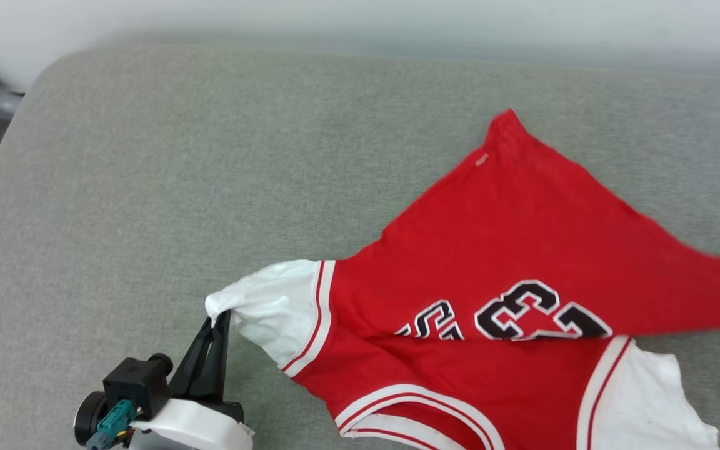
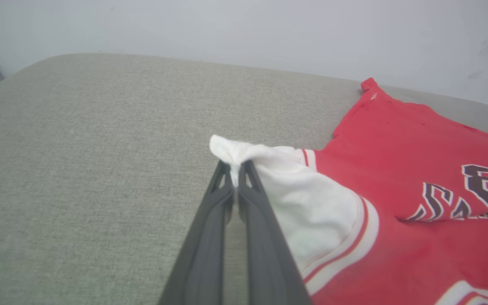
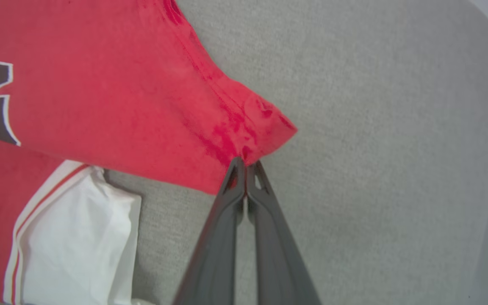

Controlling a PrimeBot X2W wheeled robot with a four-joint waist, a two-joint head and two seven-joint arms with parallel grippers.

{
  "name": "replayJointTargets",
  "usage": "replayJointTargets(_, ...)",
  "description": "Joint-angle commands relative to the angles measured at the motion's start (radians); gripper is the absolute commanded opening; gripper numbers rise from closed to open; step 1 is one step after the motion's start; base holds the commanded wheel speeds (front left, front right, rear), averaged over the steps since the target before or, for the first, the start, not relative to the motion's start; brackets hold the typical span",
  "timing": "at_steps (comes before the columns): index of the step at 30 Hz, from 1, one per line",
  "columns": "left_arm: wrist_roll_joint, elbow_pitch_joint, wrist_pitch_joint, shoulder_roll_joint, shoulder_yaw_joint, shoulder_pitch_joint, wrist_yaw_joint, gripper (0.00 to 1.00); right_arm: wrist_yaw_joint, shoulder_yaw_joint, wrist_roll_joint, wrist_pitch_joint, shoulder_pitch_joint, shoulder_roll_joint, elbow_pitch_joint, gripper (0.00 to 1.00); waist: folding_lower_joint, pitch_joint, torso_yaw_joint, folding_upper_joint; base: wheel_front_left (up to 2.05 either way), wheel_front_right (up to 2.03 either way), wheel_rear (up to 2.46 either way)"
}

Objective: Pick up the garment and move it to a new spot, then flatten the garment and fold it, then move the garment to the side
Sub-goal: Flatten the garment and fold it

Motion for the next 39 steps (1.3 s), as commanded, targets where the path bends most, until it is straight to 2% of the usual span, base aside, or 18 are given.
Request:
replayJointTargets(1, -0.001, -0.001, 0.001, 0.009, 0.003, 0.015, 0.007, 0.00, -0.001, -0.033, -0.003, -0.007, 0.064, 0.019, -0.015, 0.00, 0.0001, -0.029, -0.029, 0.0000, 0.00, 0.00, 0.00)
replayJointTargets(6, -0.008, -0.003, 0.003, 0.018, 0.011, 0.041, 0.015, 0.00, -0.001, -0.148, -0.018, -0.005, 0.283, 0.112, -0.055, 0.00, 0.0001, -0.050, -0.055, 0.0000, 0.00, 0.00, 0.00)
replayJointTargets(10, -0.013, 0.000, 0.003, 0.022, 0.011, 0.046, 0.015, 0.00, -0.001, -0.185, -0.030, -0.009, 0.415, 0.194, -0.030, 0.00, 0.0001, -0.059, -0.061, 0.0000, 0.00, 0.00, 0.00)
replayJointTargets(14, -0.017, 0.006, 0.004, 0.025, 0.009, 0.047, 0.012, 0.00, -0.001, -0.190, -0.036, -0.003, 0.487, 0.252, 0.017, 0.00, 0.0001, -0.061, -0.062, 0.0000, 0.00, 0.00, 0.00)
replayJointTargets(18, -0.018, 0.010, 0.005, 0.028, 0.007, 0.046, 0.013, 0.00, -0.001, -0.200, -0.014, -0.027, 0.486, 0.298, 0.030, 0.00, 0.0001, -0.062, -0.063, 0.0000, 0.00, 0.00, 0.00)
replayJointTargets(19, -0.019, 0.010, 0.006, 0.029, 0.006, 0.047, 0.013, 0.00, -0.001, -0.205, -0.024, -0.037, 0.475, 0.298, 0.028, 0.33, 0.0001, -0.062, -0.064, 0.0000, 0.00, 0.00, 0.00)
replayJointTargets(20, -0.019, 0.011, 0.006, 0.030, 0.006, 0.047, 0.013, 0.00, -0.001, -0.207, -0.029, -0.045, 0.466, 0.295, 0.024, 1.00, 0.0001, -0.063, -0.065, 0.0000, 0.00, 0.00, 0.00)
replayJointTargets(24, -0.018, 0.008, 0.007, 0.032, 0.002, 0.047, 0.015, 0.00, -0.001, -0.229, -0.032, -0.089, 0.422, 0.280, -0.019, 1.00, 0.0001, -0.066, -0.064, 0.0000, 0.00, 0.00, 0.00)
replayJointTargets(29, -0.011, -0.002, 0.009, 0.030, -0.006, 0.034, 0.016, 0.00, -0.001, -0.277, -0.002, -0.134, 0.335, 0.256, -0.142, 1.00, 0.0001, -0.061, -0.051, 0.0000, 0.00, 0.00, 0.00)
replayJointTargets(35, -0.005, -0.011, 0.008, 0.021, -0.017, 0.008, 0.013, 0.00, -0.001, -0.270, -0.012, -0.086, 0.175, 0.197, -0.278, 1.00, 0.0001, -0.028, -0.025, 0.0000, 0.00, 0.00, 0.00)
replayJointTargets(39, 0.003, -0.015, 0.006, 0.009, -0.031, -0.024, 0.006, 0.00, -0.001, -0.199, -0.043, 0.000, 0.031, 0.165, -0.308, 1.00, 0.0001, 0.003, 0.000, 0.0000, 0.00, 0.00, 0.00)
